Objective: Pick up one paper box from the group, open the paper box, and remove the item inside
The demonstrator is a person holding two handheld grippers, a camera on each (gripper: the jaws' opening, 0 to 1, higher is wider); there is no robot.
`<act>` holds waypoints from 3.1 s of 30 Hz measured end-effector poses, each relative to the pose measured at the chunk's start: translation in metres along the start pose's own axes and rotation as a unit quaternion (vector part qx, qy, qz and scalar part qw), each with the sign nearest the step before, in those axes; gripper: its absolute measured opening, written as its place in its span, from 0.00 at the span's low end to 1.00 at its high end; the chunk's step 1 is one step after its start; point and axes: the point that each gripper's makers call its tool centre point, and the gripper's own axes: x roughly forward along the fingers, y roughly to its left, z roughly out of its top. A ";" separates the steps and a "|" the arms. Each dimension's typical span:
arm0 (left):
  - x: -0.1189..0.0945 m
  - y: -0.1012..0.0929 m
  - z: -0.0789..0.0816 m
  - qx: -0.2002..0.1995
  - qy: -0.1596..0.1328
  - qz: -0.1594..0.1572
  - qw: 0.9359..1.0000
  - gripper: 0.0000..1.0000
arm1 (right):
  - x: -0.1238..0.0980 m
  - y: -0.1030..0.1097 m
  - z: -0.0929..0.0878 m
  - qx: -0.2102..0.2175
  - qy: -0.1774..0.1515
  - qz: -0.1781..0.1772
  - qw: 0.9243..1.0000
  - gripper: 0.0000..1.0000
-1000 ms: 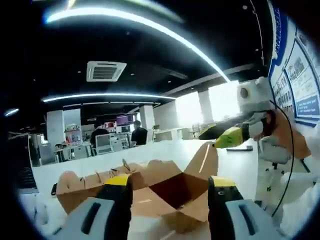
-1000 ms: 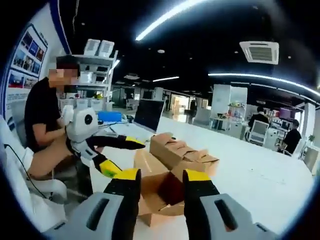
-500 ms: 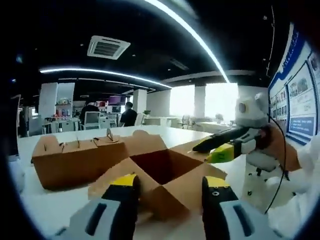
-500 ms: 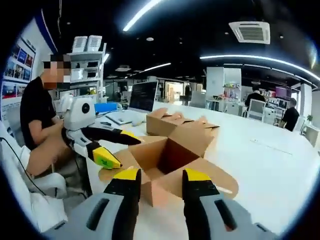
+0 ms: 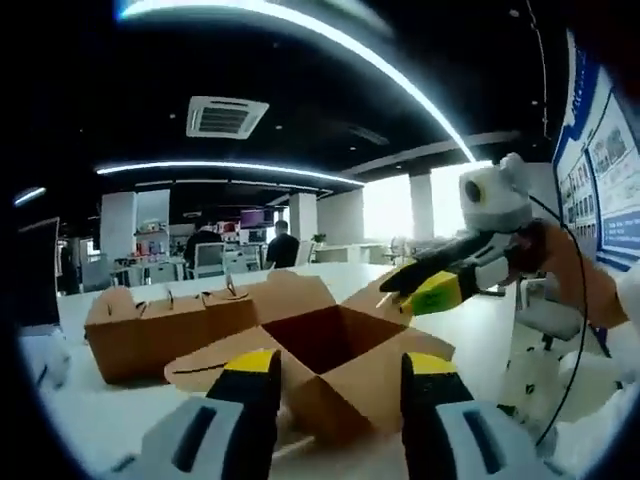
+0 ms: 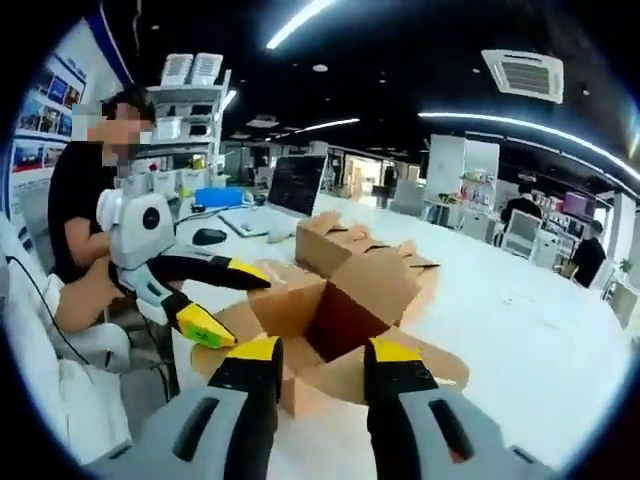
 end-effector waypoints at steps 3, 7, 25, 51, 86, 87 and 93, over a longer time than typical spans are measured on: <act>-0.003 0.009 0.005 -0.012 0.001 -0.004 1.000 0.49 | -0.002 0.002 0.009 -0.015 0.019 0.019 1.000 0.33; -0.013 0.001 0.005 0.004 0.034 -0.069 0.997 0.53 | -0.003 -0.003 0.022 -0.039 0.049 0.047 0.997 0.33; -0.040 0.013 0.041 -0.001 -0.004 -0.090 0.996 0.55 | 0.025 -0.011 0.000 -0.061 0.212 0.118 0.968 0.27; -0.036 0.019 0.044 -0.052 -0.032 -0.097 0.993 0.52 | 0.074 -0.014 -0.093 0.052 0.497 0.066 0.864 0.22; -0.028 0.011 0.033 -0.040 -0.012 -0.097 0.994 0.52 | 0.076 -0.016 -0.052 0.044 0.479 0.062 0.875 0.10; -0.028 0.010 0.034 -0.039 -0.013 -0.097 0.994 0.52 | 0.074 -0.015 -0.045 0.036 0.473 0.062 0.878 0.10; -0.032 0.001 0.039 -0.028 -0.015 -0.103 0.994 0.51 | 0.048 -0.018 -0.006 0.008 0.448 0.049 0.893 0.10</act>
